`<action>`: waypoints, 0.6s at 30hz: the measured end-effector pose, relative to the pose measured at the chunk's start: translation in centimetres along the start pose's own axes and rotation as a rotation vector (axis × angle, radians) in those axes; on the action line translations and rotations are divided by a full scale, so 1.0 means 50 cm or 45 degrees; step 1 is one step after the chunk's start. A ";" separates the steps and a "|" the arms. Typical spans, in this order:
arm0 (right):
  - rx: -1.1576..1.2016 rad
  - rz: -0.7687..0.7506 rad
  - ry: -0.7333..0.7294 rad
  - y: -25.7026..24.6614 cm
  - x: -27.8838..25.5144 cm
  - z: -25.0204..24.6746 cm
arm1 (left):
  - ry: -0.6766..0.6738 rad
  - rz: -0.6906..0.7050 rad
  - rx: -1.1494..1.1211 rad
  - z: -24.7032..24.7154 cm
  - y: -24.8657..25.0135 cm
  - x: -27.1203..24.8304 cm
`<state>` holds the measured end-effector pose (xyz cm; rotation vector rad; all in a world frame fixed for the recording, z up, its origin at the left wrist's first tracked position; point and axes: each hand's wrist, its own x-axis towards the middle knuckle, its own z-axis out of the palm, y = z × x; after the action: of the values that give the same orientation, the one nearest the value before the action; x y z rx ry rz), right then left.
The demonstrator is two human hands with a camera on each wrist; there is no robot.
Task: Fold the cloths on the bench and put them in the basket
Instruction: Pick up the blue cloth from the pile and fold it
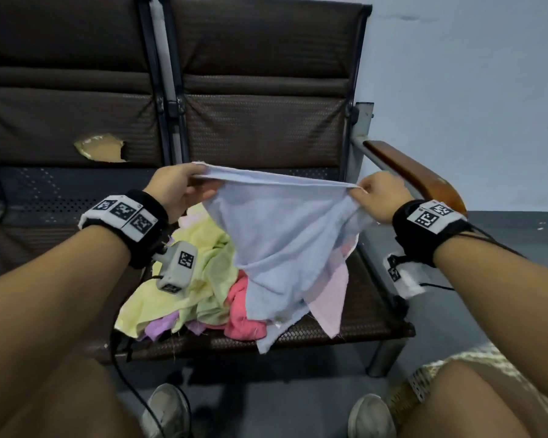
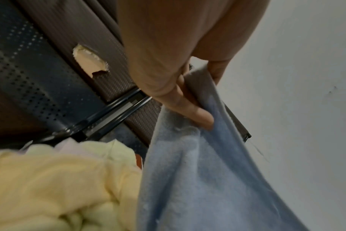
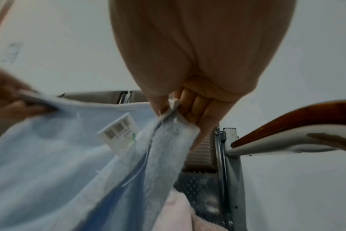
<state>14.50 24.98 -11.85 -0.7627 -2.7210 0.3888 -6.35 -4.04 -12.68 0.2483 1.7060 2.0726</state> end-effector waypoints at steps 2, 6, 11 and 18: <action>0.225 -0.001 0.042 -0.009 0.011 -0.038 | -0.043 0.030 0.084 -0.002 0.022 0.002; 0.608 -0.047 0.039 -0.029 0.029 -0.097 | -0.176 0.176 0.357 -0.003 0.048 -0.003; 0.420 -0.112 0.040 -0.064 0.041 -0.161 | 0.013 0.382 0.532 -0.001 0.074 0.012; 0.322 -0.178 0.168 -0.076 0.042 -0.205 | -0.091 0.448 0.350 0.020 0.139 0.021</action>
<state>14.55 24.84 -0.72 -0.5084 -2.5196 0.6122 -8.41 -3.69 -5.90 0.7471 2.0171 2.0227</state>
